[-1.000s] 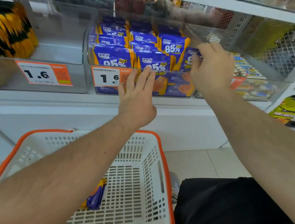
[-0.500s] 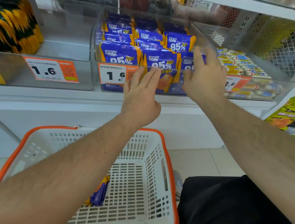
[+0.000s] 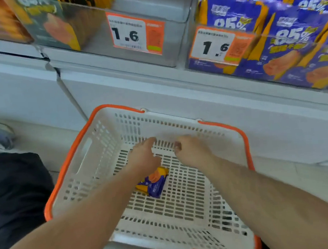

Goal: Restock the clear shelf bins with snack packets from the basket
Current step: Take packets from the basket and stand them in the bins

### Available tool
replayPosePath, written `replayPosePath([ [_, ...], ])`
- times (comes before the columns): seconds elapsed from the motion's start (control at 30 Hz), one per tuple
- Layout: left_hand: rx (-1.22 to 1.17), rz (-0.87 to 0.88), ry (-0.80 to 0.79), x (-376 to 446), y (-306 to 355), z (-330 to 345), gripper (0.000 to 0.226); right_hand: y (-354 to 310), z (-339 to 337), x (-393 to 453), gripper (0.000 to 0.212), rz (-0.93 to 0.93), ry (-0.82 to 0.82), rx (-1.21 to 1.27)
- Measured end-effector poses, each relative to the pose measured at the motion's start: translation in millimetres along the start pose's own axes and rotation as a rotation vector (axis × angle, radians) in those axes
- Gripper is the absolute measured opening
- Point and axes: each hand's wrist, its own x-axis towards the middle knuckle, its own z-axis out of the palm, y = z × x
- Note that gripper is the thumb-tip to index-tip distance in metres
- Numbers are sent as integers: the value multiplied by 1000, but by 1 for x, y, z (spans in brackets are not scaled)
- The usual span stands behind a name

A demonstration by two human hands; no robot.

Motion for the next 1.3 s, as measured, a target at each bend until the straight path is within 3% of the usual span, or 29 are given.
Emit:
replayPosePath([
  [0.13, -42, -157, -90, 6, -48, 6, 70, -4, 65, 19, 28, 236, -275, 136],
  [0.3, -158, -348, -181, 18, -94, 22, 73, 5, 121, 28, 9, 361, -259, 267],
  [0.4, -195, -506, -275, 26, -112, 38, 79, 10, 146, 30, 33, 304, -318, 175],
  [0.5, -219, -595, -290, 33, -117, 57, 63, 12, 160, 31, 47, 240, -381, 161],
  [0.67, -25, -464, -271, 41, -99, 75, 32, 7, 157, 26, 13, 223, -306, 296],
  [0.87, 52, -415, -56, 32, -85, 75, 39, 9, 148, 12, 22, 426, -322, 589],
  [0.97, 96, -313, -19, 25, -77, 66, 22, 16, 147, 6, 39, 467, -283, 567],
  [1.03, -36, -238, -51, 21, -68, 58, 13, 13, 134, 6, 53, 374, -145, 318],
  [1.1, -131, -168, -72, 17, -53, 48, 10, 9, 115, 6, 61, 164, -12, 101],
  [1.2, -118, -61, -73, 13, -30, 37, 11, -4, 78, 2, 57, -152, 81, -33],
  [1.3, -163, 62, -32, 9, 1, 26, 15, -13, 41, -9, 46, -222, 98, -108],
])
